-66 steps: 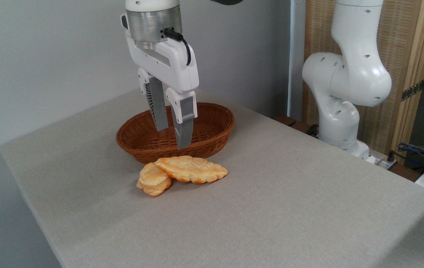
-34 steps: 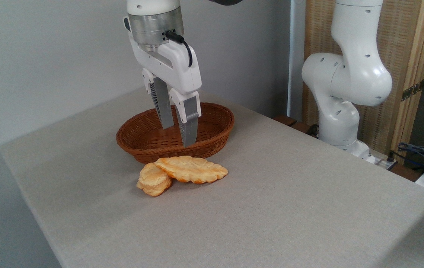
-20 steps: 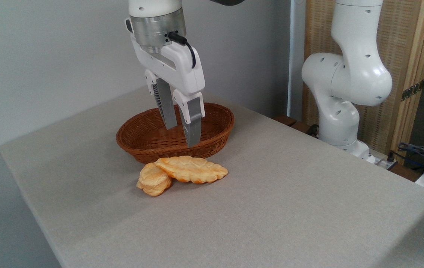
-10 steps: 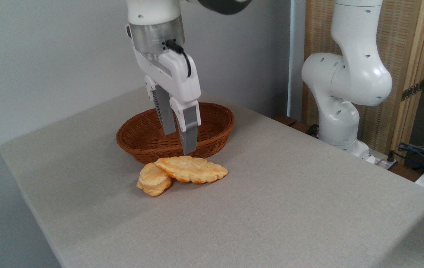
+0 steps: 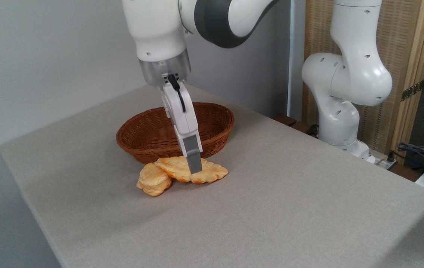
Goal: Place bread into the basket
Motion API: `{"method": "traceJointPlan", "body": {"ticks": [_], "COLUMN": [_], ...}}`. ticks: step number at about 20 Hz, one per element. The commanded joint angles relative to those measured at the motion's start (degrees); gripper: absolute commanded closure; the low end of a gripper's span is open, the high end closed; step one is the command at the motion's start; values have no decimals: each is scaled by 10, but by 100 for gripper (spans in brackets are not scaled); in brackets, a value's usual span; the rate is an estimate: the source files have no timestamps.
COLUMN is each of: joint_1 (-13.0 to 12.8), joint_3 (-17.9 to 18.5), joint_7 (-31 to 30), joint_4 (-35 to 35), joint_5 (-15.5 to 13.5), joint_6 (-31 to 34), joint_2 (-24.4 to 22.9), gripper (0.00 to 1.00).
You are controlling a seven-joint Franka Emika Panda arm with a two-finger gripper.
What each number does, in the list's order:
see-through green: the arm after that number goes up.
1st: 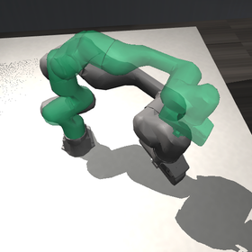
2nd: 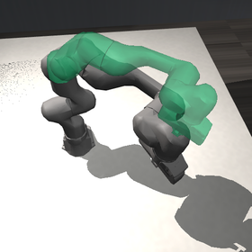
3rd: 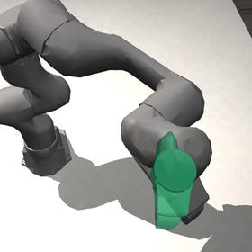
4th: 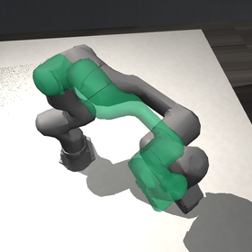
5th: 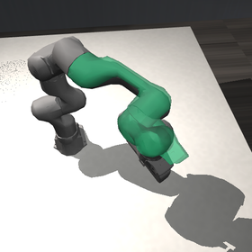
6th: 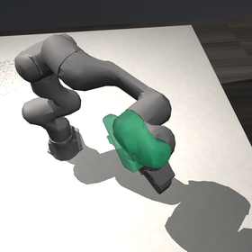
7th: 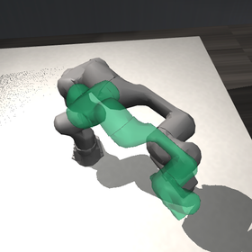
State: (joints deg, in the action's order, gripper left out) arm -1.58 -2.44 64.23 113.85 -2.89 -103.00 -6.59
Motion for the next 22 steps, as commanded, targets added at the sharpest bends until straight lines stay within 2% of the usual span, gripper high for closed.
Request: {"method": "traceJointPlan", "body": {"ticks": [1, 5, 7, 13, 16, 19, 22], "joint_1": [2, -7, -18, -25, -26, -26, -26], "joint_3": [3, 0, 1, 1, 0, 1, 1], "joint_7": [53, 81, 81, 80, 80, 78, 78], "joint_4": [19, 47, 56, 69, 69, 69, 69], "joint_5": [-9, -15, -45, -71, -74, -105, -108], "joint_6": [-9, -9, -12, -46, -55, -67, -72], "joint_2": [-3, -3, -3, -2, 6, 12, 15], "gripper": [0, 0, 0, 0, 0, 0, 0]}}
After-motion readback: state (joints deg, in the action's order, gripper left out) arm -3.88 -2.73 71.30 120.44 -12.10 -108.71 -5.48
